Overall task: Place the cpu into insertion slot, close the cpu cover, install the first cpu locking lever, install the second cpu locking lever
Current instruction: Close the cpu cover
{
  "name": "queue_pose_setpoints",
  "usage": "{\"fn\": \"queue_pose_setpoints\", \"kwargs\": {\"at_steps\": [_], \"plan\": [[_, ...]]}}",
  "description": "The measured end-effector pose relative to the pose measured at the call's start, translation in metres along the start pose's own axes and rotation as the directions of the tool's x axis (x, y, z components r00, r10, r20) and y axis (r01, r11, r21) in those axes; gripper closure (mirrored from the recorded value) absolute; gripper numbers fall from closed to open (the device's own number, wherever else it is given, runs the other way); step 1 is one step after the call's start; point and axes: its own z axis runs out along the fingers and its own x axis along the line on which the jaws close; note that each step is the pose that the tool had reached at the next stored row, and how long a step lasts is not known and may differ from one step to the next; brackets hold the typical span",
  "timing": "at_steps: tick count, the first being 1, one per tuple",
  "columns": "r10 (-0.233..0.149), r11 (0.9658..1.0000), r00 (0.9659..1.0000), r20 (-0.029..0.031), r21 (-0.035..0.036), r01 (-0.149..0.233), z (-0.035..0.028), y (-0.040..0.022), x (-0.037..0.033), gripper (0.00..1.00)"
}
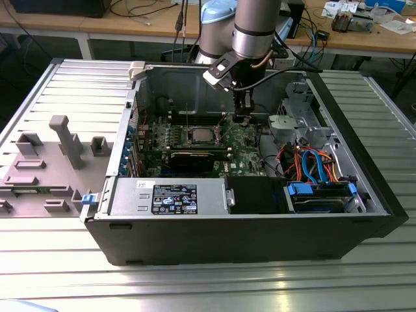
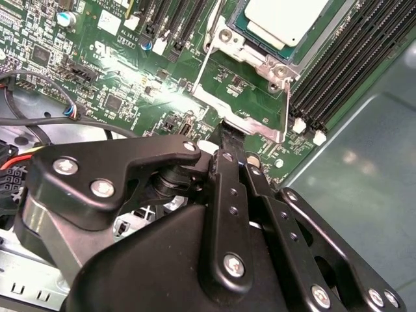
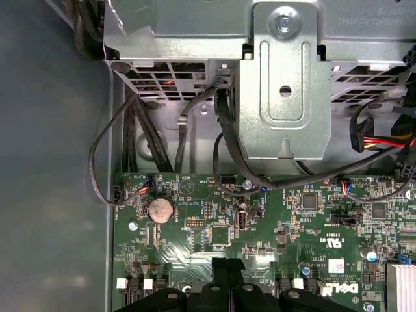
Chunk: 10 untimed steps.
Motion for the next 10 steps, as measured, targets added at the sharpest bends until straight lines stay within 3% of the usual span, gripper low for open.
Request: {"fn": "queue_pose_setpoints", "kwargs": {"at_steps": [10], "plan": [[0.0,1.0,1.0,0.0,0.0,0.0,0.0,-0.0017,0.0,0.89]]}}
